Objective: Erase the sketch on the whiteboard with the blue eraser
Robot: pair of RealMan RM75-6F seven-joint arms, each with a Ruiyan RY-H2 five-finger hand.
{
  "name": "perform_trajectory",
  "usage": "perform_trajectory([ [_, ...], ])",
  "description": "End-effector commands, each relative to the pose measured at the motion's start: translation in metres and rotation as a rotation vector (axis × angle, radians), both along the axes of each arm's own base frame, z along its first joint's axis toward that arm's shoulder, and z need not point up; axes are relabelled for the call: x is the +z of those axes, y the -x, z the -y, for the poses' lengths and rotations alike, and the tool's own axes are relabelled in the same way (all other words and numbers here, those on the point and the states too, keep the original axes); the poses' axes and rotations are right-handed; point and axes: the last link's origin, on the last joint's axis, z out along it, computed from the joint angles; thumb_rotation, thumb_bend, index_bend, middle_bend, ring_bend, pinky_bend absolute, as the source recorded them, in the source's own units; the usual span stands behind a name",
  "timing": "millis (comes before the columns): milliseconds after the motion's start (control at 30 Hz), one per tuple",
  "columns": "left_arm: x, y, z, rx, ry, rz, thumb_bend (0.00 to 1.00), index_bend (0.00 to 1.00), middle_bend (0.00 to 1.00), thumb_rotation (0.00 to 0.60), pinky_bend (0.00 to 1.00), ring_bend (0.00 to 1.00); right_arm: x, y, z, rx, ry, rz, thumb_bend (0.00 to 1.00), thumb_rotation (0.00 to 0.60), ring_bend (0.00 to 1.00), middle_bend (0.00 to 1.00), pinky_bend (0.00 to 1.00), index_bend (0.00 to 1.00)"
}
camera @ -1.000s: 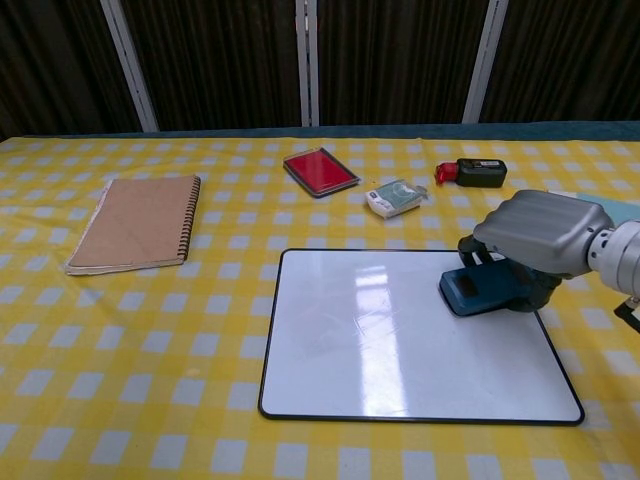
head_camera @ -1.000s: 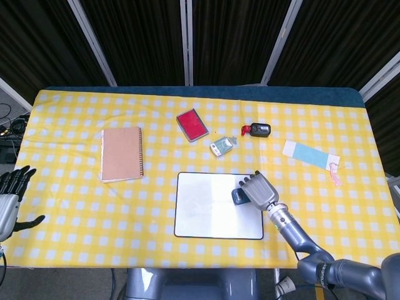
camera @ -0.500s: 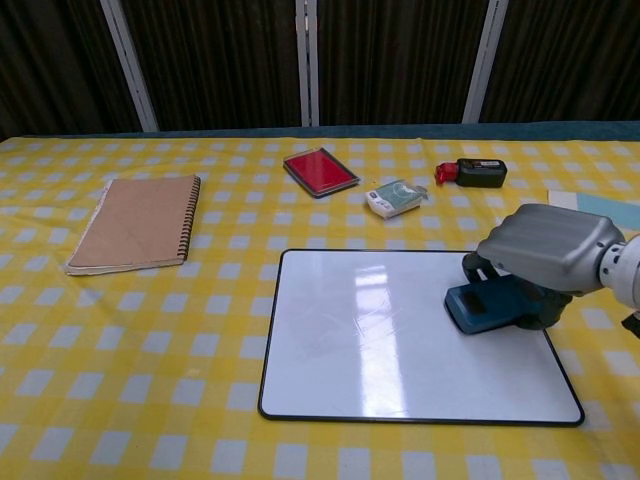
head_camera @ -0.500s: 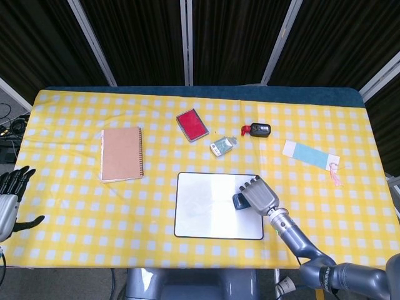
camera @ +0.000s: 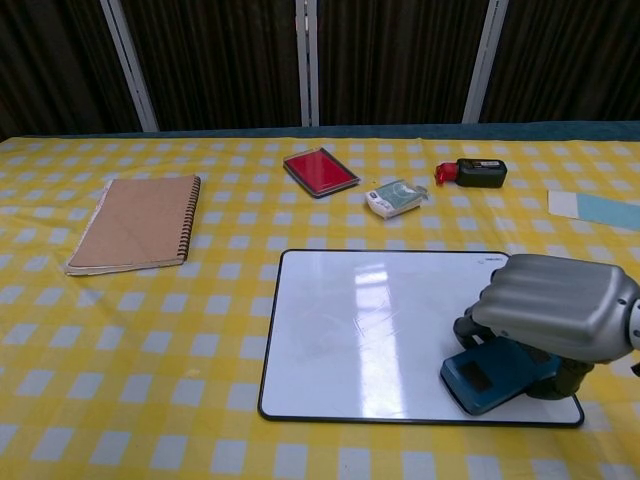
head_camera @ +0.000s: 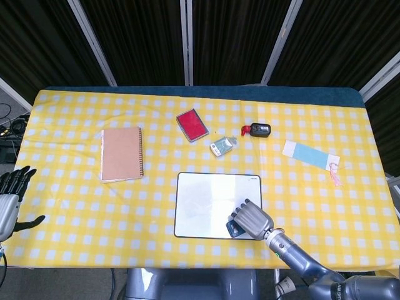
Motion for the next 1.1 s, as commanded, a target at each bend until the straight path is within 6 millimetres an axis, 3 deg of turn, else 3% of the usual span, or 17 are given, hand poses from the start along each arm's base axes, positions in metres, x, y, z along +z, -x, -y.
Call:
perform_trajectory([
  [33,0.000,0.000,0.000,-0.001,-0.001,0.001,0.00,0.00,0.00,0.600,0.00,0.00,0.000,0.000,0.010,0.001,0.035,0.005,0.72,0.600,0.52,0.64,0.39,0.64],
  [433,-0.001,0.001,-0.001,0.006,0.002,-0.002,0.00,0.00,0.00,0.600,0.00,0.00,0.006,0.019,0.068,-0.088,0.219,-0.014,0.72,0.600,0.52,0.64,0.39,0.64],
  [667,-0.001,0.001,-0.001,0.007,0.006,-0.004,0.00,0.00,0.00,0.600,0.00,0.00,0.007,0.030,0.088,-0.162,0.274,-0.024,0.72,0.600,0.52,0.64,0.40,0.64],
  [833,-0.001,0.001,-0.001,0.009,0.004,-0.004,0.00,0.00,0.00,0.600,0.00,0.00,0.008,0.033,0.083,-0.164,0.261,-0.032,0.72,0.600,0.52,0.64,0.40,0.65],
  [1100,-0.003,0.000,-0.001,0.005,0.008,-0.007,0.00,0.00,0.00,0.600,0.00,0.00,0.006,0.027,0.053,-0.114,0.169,-0.040,0.72,0.600,0.52,0.64,0.40,0.65],
])
